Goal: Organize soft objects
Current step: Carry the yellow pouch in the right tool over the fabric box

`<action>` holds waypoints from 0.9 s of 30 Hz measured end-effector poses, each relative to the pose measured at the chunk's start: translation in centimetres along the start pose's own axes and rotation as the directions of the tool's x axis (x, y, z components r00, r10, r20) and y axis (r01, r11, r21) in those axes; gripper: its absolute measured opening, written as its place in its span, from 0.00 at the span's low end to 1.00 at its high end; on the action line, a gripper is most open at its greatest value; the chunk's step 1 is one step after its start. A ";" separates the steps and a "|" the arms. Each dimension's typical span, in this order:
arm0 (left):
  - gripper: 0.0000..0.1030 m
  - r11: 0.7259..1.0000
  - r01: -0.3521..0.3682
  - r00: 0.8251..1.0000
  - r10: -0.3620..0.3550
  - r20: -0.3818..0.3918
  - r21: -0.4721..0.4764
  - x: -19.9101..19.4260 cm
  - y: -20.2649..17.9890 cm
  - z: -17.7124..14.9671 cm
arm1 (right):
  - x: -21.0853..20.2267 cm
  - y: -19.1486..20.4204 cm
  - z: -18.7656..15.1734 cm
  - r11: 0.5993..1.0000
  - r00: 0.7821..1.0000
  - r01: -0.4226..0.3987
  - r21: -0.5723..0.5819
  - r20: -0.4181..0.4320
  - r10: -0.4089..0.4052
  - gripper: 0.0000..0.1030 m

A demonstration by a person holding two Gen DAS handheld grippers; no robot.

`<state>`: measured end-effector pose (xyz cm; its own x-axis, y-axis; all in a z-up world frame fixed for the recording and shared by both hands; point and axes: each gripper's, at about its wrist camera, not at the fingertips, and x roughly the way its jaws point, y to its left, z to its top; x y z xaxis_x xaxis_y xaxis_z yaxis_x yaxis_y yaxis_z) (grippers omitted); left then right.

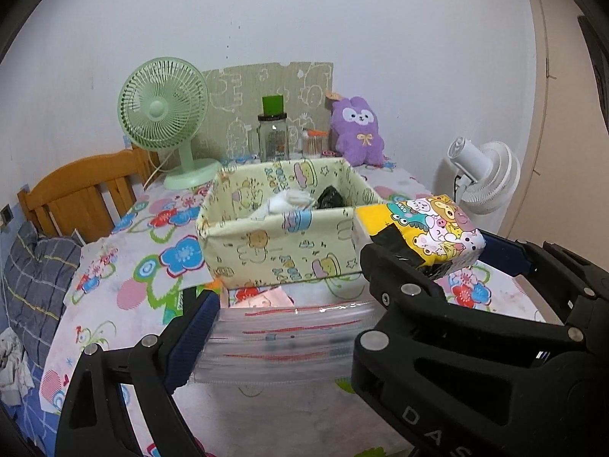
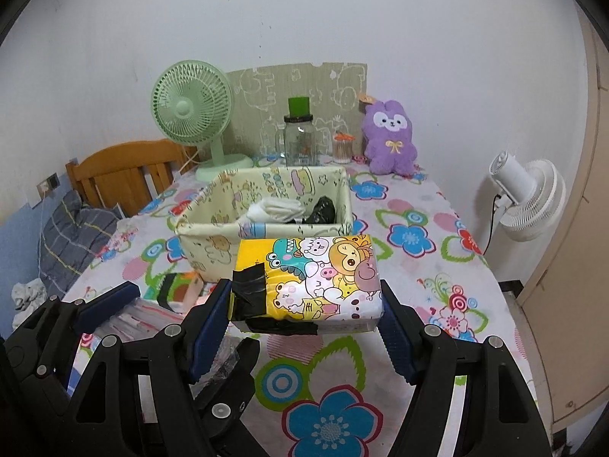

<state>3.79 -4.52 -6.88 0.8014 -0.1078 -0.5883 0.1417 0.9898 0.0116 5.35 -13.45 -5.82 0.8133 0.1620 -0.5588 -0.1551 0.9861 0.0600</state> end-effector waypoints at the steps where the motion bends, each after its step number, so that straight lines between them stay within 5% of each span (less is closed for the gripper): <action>1: 0.92 1.000 0.001 1.000 -0.001 0.003 0.001 -0.1 0.0 0.2 | -0.2 0.0 0.2 1.000 1.000 -0.001 0.000 0.003 0.001 0.72; 27: 0.92 1.000 -0.015 0.999 0.015 0.050 0.005 1.5 1.1 5.6 | 1.3 0.2 5.8 1.000 0.998 -0.024 -0.009 0.051 0.024 0.72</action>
<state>8.36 -4.06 -3.23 0.8314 -0.0976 -0.5470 0.1325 0.9909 0.0247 9.66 -12.84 -1.71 0.8367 0.1876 -0.5145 -0.1795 0.9815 0.0660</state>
